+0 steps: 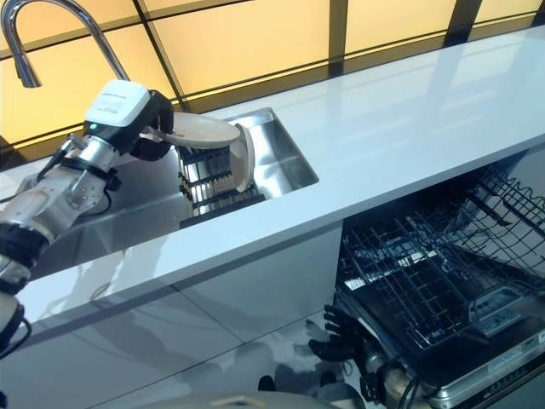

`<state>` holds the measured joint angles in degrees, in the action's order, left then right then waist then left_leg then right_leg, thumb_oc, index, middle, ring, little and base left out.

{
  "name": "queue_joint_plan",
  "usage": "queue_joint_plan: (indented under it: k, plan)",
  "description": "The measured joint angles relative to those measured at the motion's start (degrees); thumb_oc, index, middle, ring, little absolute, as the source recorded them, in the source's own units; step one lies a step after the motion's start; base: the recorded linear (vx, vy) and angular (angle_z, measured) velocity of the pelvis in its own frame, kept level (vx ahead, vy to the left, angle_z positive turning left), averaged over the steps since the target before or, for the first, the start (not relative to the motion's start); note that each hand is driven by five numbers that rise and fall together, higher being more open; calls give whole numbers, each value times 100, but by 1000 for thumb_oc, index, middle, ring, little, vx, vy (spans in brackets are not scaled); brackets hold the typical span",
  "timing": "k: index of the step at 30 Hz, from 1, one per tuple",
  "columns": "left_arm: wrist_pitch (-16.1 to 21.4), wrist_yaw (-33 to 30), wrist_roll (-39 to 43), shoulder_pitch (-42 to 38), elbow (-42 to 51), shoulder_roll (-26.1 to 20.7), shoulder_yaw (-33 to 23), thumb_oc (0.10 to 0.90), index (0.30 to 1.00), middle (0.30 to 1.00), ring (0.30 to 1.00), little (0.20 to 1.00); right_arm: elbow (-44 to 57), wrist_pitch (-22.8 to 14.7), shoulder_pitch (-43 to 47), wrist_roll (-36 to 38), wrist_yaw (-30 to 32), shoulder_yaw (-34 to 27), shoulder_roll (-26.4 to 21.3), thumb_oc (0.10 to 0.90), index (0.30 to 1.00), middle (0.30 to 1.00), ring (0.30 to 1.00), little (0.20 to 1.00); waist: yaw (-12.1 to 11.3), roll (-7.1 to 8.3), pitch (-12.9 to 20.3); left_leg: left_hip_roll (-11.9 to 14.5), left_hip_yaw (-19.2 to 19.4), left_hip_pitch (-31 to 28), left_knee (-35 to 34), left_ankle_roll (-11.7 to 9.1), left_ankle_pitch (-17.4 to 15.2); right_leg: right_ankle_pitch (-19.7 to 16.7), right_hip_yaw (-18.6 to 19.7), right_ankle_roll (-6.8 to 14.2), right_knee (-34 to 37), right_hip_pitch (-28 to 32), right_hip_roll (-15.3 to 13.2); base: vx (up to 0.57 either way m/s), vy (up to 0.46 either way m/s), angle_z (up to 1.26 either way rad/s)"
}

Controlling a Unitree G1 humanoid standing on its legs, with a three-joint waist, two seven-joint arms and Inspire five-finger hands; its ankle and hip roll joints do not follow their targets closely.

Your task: Pick up plates and place into dishwasher.

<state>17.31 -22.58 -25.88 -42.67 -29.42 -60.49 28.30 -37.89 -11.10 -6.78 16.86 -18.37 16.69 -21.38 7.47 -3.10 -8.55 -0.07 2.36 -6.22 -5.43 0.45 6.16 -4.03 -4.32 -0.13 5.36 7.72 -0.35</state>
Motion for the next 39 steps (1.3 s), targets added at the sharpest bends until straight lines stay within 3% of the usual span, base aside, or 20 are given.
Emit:
queue_joint_plan:
  k: [6,11,18,22,32,36,39]
  plan:
    - [66,-256,-1,741,742,-151,-632,100,300,300,300,200,1000,517,-294,60,-1155,-79,-605,800,900,900,900,900,-40,245,129,-16,-118,0,1,-11,-9,71,-61,7,0,52,-3,-17,-8,12]
    - [205,-474,-2,1181,891,-214,-903,100,300,300,300,200,1472,929,-540,247,-2043,-385,-1149,800,900,900,900,900,-70,306,134,-17,-126,8,1,-18,-17,91,-65,17,0,51,-4,-16,3,1]
    - [421,-609,191,1765,1583,-267,-1417,100,300,300,300,200,2128,1386,-944,357,-2281,-1510,-1870,800,900,900,900,900,-34,407,111,-14,-91,58,2,-19,-25,102,5,18,0,-26,2,-33,17,-3]
    - [640,-652,360,2038,1663,-267,-1706,100,300,300,300,200,2370,1462,-969,899,-2523,-2131,-1886,800,900,900,900,900,92,428,98,-13,0,32,2,-39,-45,101,124,19,1,-37,13,-28,31,-13]
    - [1121,-538,864,2365,1683,-17,-2029,100,300,300,300,200,2604,1462,-1136,2679,-3739,-2801,-1772,800,900,900,900,900,274,423,96,-7,288,-96,2,5,-158,106,423,30,7,-39,16,-20,31,-15]
    - [1292,-414,1016,2365,1684,77,-2046,100,300,300,300,200,2793,1356,-1056,3332,-3890,-3213,-1738,800,900,900,900,900,371,415,101,-8,397,-137,2,15,-206,114,537,42,5,-40,15,-11,39,-14]
    - [1296,-267,1088,2365,1668,311,-2110,100,300,300,300,200,2904,1197,-797,3984,-3881,-3569,-1386,800,900,900,900,900,423,401,109,-8,471,-161,2,8,-227,115,609,43,1,-47,22,-4,30,-11]
